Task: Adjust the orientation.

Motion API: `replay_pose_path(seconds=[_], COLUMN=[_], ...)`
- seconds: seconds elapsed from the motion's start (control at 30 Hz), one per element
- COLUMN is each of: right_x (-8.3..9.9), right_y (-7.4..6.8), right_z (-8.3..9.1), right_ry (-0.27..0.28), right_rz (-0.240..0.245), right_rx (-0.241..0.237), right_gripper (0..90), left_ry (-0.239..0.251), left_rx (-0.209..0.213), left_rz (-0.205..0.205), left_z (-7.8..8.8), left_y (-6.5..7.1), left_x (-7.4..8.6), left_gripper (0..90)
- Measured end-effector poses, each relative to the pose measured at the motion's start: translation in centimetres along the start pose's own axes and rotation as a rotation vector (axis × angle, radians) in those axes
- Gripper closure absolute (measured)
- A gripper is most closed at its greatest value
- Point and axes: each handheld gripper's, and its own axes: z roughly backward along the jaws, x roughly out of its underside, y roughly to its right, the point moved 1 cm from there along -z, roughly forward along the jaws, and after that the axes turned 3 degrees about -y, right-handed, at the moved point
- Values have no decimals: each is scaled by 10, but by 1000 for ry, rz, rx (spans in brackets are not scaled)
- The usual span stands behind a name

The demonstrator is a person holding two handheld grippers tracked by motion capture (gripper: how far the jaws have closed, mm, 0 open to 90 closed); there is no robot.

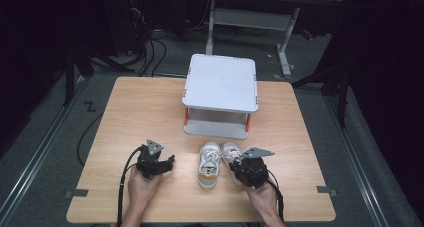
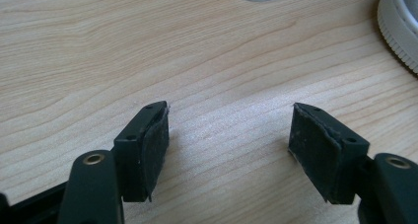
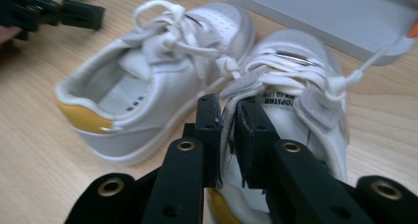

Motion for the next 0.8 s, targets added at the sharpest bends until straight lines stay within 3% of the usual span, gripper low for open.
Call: replay_pose_path(seconds=[0.3, 0.33, 0.4, 0.43, 0.6, 0.7, 0.8], right_x=[-4, -2, 0, 3, 5, 5, 4], right_y=[-5, -3, -3, -6, -6, -3, 0], right_z=[-5, -6, -6, -7, -5, -1, 14], right_ry=[4, 7, 4, 4, 12, 33, 106], right_rz=[-7, -12, -6, 31, 39, 31, 35], right_rx=[-66, -104, -116, -107, -121, -149, -162], right_gripper=[731, 683, 673, 638, 553, 514, 503], left_ry=[1, 1, 1, 1, 3, 2, 2], left_rx=[-2, -1, -1, 0, -2, -2, -3], left_rz=[1, 1, 2, 2, 4, 3, 3], left_z=[0, 0, 0, 0, 0, 0, 0], left_y=[0, 0, 0, 0, -1, -1, -1], left_x=[0, 0, 0, 0, 0, 0, 0], left_gripper=[316, 316, 316, 317, 337, 337, 336])
